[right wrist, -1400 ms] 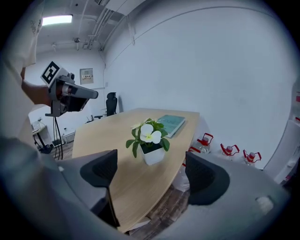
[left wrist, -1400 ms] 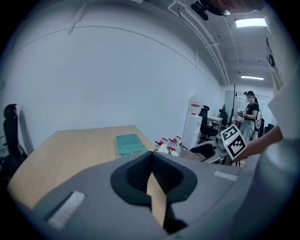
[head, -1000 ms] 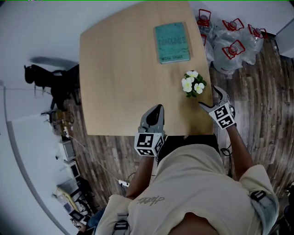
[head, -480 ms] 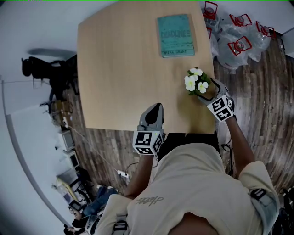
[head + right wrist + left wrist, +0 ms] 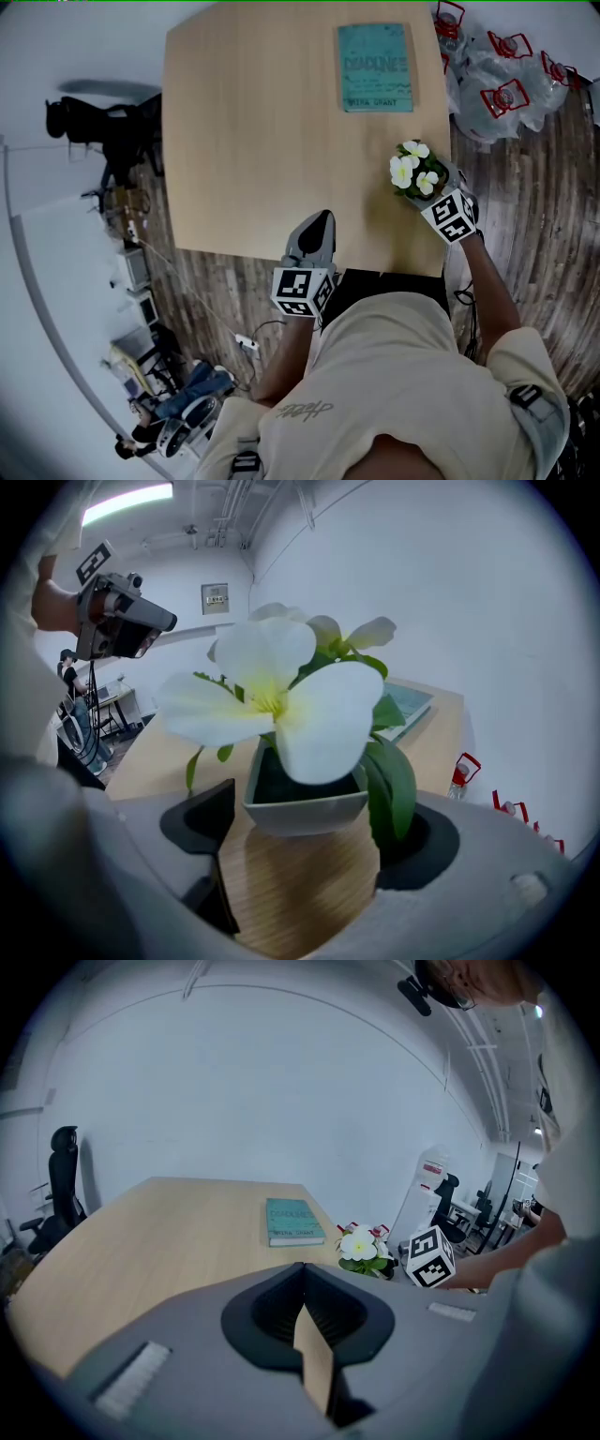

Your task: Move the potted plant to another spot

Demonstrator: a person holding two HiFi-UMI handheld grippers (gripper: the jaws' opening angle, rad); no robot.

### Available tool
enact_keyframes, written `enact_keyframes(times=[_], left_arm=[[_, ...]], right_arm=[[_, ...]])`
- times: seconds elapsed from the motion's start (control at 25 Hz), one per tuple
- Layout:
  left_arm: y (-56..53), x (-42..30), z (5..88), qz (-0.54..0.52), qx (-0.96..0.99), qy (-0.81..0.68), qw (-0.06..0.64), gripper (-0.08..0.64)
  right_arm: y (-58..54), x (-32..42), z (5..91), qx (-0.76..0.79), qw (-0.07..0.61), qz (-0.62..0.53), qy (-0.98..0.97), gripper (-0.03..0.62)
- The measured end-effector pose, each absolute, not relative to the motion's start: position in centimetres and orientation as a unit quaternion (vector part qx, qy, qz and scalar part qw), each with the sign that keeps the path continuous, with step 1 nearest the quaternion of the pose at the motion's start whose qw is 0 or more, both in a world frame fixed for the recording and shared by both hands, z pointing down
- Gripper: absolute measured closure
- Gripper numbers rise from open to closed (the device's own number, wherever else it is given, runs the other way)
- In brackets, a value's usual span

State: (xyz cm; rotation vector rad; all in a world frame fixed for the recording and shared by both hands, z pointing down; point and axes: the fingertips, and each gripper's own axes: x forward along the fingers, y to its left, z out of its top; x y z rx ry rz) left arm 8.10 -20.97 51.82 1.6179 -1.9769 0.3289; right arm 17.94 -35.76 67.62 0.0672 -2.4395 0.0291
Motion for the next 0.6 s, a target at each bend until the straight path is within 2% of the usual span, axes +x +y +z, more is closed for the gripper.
enact_keyframes(times=[0.24, 0.36, 0.48, 0.6], left_arm=[[-20.2, 7.1, 51.5, 0.119, 0.588, -0.750, 0.278, 0.545], [-20.0, 7.0, 51.5, 0.115, 0.581, -0.755, 0.281, 0.545], [-19.9, 7.0, 51.5, 0.109, 0.580, -0.756, 0.282, 0.545], [-19.5, 6.8, 51.5, 0.110, 0.579, -0.757, 0.283, 0.545]], right_arm=[[-35.8, 16.8, 67.9, 0.017, 0.343, 0.013, -0.939, 0.144], [-35.8, 16.7, 68.2, 0.012, 0.350, 0.009, -0.937, 0.178], [-36.1, 16.8, 68.4, 0.020, 0.353, 0.001, -0.935, 0.251], [-36.0, 16.7, 68.4, 0.022, 0.357, 0.000, -0.934, 0.253]])
